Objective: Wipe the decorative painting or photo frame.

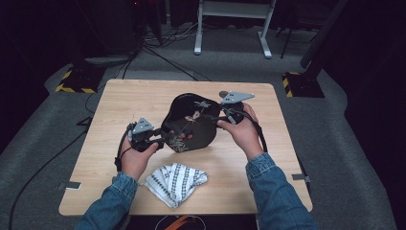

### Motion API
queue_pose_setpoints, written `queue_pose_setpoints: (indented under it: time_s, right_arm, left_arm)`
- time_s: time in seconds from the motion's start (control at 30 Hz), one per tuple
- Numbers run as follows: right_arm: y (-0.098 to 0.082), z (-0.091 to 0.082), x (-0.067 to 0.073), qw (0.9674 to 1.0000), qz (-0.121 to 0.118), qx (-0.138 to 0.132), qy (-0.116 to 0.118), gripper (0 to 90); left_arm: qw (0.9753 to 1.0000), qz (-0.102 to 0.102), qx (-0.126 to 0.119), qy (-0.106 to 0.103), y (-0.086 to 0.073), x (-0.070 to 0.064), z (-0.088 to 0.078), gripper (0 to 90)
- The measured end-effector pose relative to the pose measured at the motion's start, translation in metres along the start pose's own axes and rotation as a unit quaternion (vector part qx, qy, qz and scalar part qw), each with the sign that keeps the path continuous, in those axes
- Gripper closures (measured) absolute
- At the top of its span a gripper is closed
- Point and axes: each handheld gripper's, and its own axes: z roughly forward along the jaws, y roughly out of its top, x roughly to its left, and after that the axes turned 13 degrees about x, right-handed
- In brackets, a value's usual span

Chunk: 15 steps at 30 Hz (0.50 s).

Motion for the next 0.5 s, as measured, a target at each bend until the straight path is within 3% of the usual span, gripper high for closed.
queue_pose_setpoints:
  time_s: [0.3, 0.5]
  right_arm:
    - [-0.0018, 0.0003, 0.0002, 1.0, -0.002, 0.009, -0.001, 37.4]
    - [-0.0065, -0.0082, -0.0011, 0.9999, 0.01, -0.004, -0.006, 36.3]
  left_arm:
    - [0.9999, 0.002, -0.011, -0.002, 0.0013, 0.0004, 0.0019, 46.5]
    - [0.9999, 0.005, -0.015, 0.002, 0.0018, 0.0023, 0.0021, 37.5]
